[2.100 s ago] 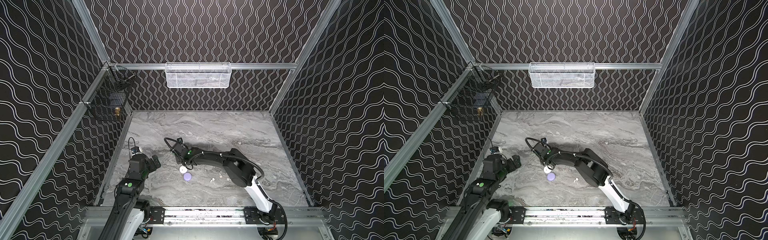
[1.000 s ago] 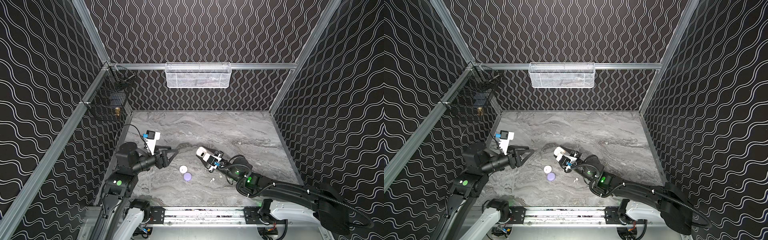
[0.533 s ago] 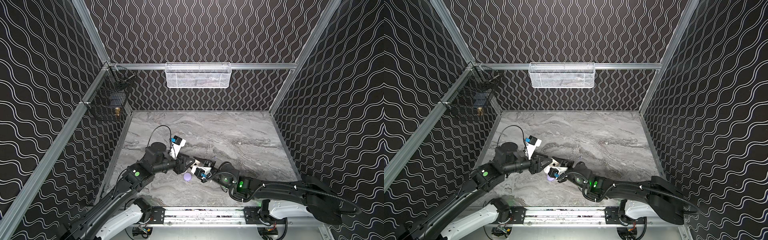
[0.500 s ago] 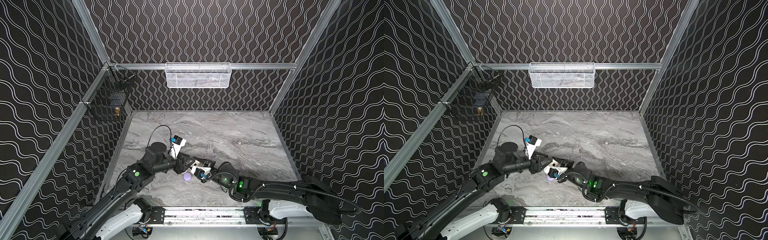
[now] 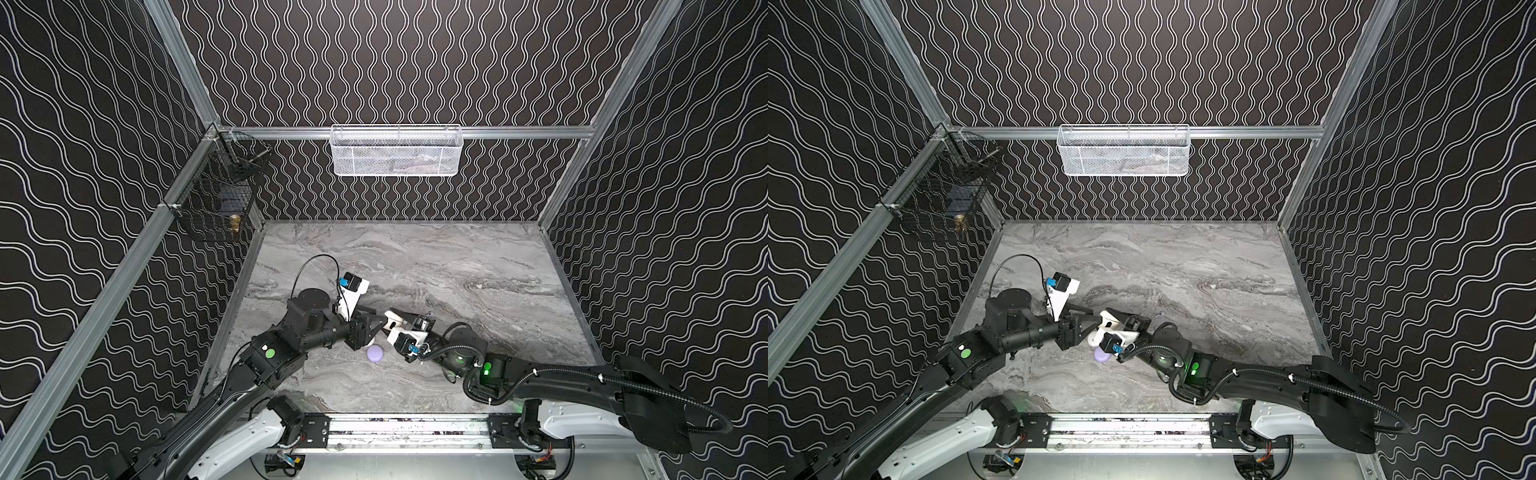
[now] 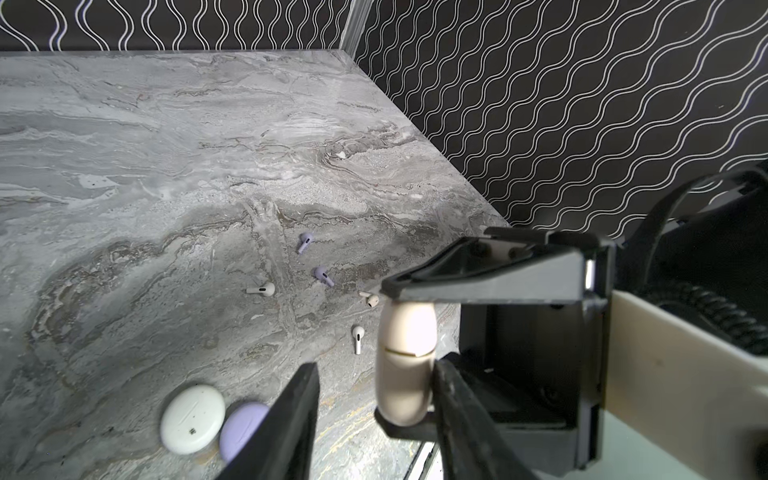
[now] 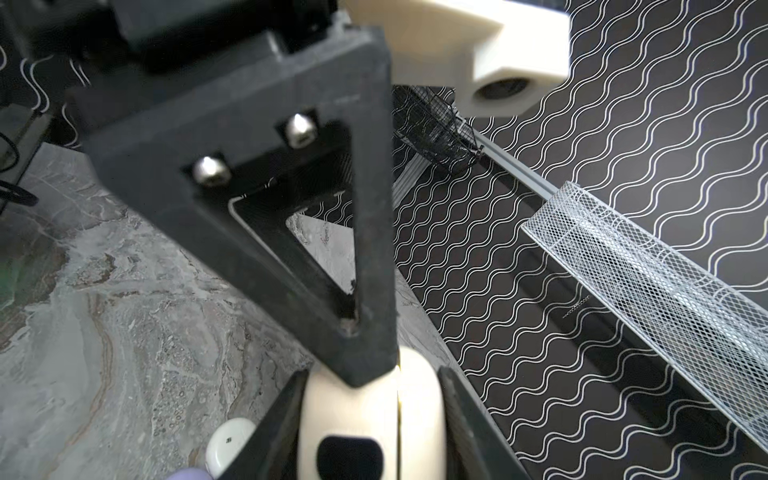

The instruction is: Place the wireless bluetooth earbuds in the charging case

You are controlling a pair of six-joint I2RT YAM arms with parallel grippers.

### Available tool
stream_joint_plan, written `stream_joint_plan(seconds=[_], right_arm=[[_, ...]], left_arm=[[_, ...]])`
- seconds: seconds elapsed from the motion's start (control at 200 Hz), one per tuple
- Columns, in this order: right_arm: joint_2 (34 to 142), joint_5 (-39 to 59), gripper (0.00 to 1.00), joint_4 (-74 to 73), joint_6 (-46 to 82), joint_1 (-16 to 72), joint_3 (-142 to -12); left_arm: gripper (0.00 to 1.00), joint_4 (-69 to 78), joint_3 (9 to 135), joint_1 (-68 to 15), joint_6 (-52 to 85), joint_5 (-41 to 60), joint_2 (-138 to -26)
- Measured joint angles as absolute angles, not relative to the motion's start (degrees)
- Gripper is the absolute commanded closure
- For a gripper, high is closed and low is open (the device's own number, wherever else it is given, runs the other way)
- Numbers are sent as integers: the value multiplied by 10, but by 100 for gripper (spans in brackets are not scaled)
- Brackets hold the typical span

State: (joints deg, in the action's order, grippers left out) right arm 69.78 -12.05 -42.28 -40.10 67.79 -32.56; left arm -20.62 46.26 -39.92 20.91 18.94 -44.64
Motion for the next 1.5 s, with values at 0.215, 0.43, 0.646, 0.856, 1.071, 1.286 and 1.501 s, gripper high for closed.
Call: stream_joint_plan(seconds=[0.215,0.43,0.646,0.856,1.071,1.286,1.501], right_arm=[[706,-107,79,-432,-401,678,-334],[713,-97,79,-434,-404,678,-341],[720,-91,78,-436,-406,678,-347],[722,-91,57,-436,-410,677,-349],[691,-71,23,-457,-396,678,-325],[606,-65,23,-489,-356,677,-248],[518,-59,39,-495,-303,660,-207]], left_arm=[[52,-207,457,-401,209,204,-444],[56,-204,457,-401,209,209,-449],[70,-197,456,-402,209,213,-449],[96,-185,448,-402,211,218,-444],[100,-182,447,-402,208,209,-440],[100,-187,461,-402,160,135,-430],[100,-65,401,-402,68,201,-432]])
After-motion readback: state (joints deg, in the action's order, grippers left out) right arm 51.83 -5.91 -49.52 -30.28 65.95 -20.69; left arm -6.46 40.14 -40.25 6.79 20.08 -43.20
